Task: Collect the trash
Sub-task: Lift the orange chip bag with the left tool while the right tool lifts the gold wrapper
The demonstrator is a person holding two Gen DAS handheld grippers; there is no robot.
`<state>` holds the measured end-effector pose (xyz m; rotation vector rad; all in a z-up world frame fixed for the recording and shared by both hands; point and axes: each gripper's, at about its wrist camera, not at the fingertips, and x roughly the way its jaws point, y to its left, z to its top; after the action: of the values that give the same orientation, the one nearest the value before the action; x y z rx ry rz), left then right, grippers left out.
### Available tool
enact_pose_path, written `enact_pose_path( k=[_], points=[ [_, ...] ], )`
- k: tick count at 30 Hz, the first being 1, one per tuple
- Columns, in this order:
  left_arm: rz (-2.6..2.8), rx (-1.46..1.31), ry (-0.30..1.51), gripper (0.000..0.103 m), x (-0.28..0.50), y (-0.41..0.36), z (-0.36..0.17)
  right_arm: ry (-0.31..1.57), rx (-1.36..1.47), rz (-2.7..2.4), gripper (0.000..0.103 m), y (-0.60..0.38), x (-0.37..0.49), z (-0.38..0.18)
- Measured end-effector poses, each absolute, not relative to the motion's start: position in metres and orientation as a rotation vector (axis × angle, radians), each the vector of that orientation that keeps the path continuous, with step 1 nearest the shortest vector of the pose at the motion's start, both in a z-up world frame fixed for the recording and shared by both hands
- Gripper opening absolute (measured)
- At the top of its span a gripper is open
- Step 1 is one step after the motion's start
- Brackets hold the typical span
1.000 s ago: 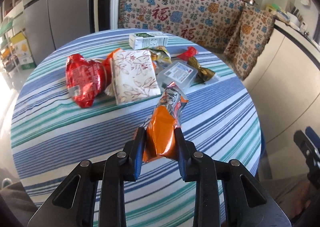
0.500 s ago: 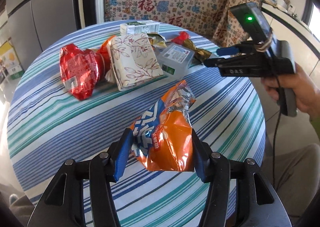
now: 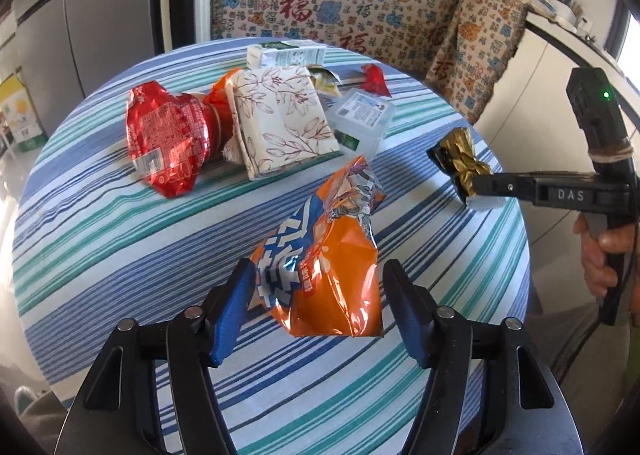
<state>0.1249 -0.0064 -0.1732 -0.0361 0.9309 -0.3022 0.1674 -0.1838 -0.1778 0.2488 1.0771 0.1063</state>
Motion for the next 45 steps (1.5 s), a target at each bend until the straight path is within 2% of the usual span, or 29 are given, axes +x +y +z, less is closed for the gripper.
enact_pose_path(
  k=[3,6,10,16,19,21,23,26,36,45],
  points=[
    [-0.309,0.004,0.933,0.071,0.123,-0.014,-0.176,1.048,0.175,0.084,0.036,-0.18,0.16,-0.177],
    [-0.311,0.019,0.924,0.071,0.12,-0.019,-0.173,1.044,0.136,0.11,0.041,-0.183,0.158,-0.176],
    [-0.307,0.018,0.912,0.071,0.121,-0.019,-0.166,1.022,0.074,0.146,0.051,-0.178,0.155,-0.168],
    [-0.289,0.028,0.926,0.068,0.124,-0.019,-0.169,1.033,-0.004,0.279,0.051,-0.147,0.165,-0.171],
    [-0.29,0.027,0.92,0.061,0.122,-0.018,-0.166,1.061,0.009,0.299,0.051,-0.141,0.171,-0.179],
    [-0.292,0.023,0.918,0.049,0.122,-0.018,-0.165,1.083,0.02,0.286,0.051,-0.141,0.176,-0.186],
    [-0.296,0.02,0.913,0.043,0.123,-0.017,-0.165,1.105,0.044,0.282,0.051,-0.142,0.18,-0.192],
    [-0.281,0.043,0.88,0.027,0.12,-0.018,-0.161,1.112,0.033,0.282,0.045,-0.136,0.178,-0.19],
    [-0.262,-0.062,0.865,0.025,0.118,-0.007,-0.15,1.017,0.168,0.198,0.044,-0.156,0.159,-0.17],
    [-0.284,-0.052,0.85,0.025,0.129,-0.048,-0.141,0.988,0.269,0.109,0.044,-0.189,0.151,-0.174]
  ],
)
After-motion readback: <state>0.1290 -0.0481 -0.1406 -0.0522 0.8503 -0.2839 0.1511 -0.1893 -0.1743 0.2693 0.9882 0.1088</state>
